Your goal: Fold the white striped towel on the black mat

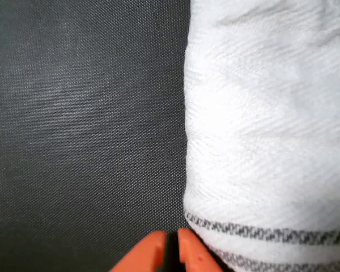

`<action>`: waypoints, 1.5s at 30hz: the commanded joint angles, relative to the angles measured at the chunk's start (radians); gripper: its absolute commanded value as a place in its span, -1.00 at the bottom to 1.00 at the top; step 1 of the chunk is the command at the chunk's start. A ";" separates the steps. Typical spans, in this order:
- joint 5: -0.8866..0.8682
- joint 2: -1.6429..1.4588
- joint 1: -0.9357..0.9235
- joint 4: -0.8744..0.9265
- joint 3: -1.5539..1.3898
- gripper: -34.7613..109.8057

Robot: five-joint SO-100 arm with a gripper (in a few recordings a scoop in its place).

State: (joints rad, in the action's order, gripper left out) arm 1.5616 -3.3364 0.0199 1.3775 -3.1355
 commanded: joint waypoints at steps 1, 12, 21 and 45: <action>0.002 -0.023 0.008 0.012 -0.023 -0.38; 0.000 -0.023 0.002 0.012 -0.023 -0.38; 0.000 -0.023 -0.003 0.012 -0.023 -0.38; 0.000 -0.023 -0.109 0.012 -0.023 -0.51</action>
State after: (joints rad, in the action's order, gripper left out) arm 1.5585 -3.3364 -0.0675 1.3775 -3.1355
